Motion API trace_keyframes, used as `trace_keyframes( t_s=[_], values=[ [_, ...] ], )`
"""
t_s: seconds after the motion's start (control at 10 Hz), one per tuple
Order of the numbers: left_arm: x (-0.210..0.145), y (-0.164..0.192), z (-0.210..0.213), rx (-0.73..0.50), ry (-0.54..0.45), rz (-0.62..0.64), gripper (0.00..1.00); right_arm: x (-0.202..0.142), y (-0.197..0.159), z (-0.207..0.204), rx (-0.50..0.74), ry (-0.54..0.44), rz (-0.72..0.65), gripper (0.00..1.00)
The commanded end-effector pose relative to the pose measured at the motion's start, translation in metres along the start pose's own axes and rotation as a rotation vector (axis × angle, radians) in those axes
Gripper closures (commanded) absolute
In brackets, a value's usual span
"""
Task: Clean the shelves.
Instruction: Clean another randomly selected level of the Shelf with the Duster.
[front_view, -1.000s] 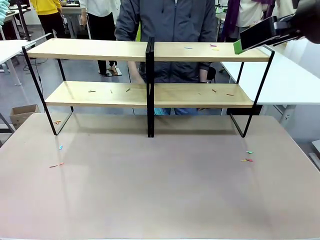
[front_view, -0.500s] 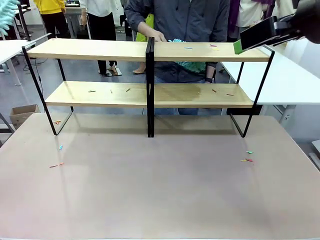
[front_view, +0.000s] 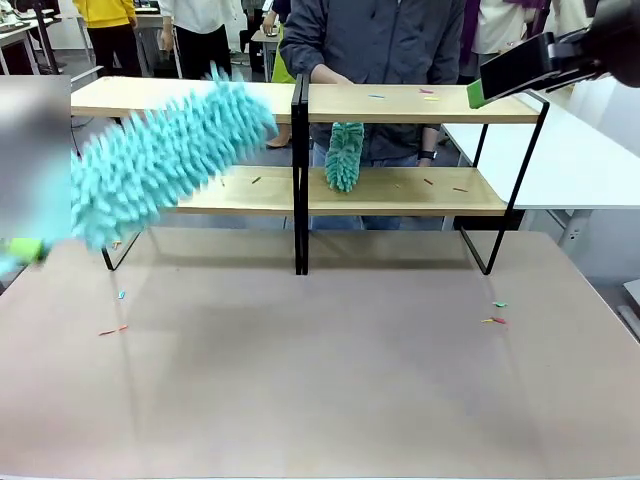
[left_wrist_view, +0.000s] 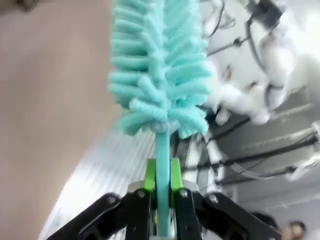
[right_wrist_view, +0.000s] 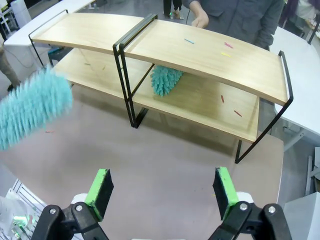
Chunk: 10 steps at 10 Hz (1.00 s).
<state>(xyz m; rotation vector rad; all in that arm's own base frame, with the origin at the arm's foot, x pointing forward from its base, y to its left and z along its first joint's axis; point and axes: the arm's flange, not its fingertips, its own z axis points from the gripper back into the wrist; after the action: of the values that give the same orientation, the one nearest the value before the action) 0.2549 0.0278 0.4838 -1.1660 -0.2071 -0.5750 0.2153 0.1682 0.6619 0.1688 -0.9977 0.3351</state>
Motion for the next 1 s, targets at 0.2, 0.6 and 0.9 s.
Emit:
trace_keyframes(
  t_s=[0.2, 0.6, 0.9],
  values=[
    [-0.014, 0.004, 0.0, 0.062, 0.105, 0.019, 0.87, -0.001, 0.0, -0.001, 0.003, 0.002, -0.001, 0.0],
    [0.013, 0.018, -0.021, 0.265, 0.069, 0.1, 0.87, -0.001, 0.0, -0.001, 0.003, 0.002, -0.001, 0.0],
    [0.037, 0.027, -0.032, 0.284, 0.036, 0.125, 0.87, -0.001, 0.0, -0.001, 0.003, 0.002, -0.001, 0.0]
  ],
)
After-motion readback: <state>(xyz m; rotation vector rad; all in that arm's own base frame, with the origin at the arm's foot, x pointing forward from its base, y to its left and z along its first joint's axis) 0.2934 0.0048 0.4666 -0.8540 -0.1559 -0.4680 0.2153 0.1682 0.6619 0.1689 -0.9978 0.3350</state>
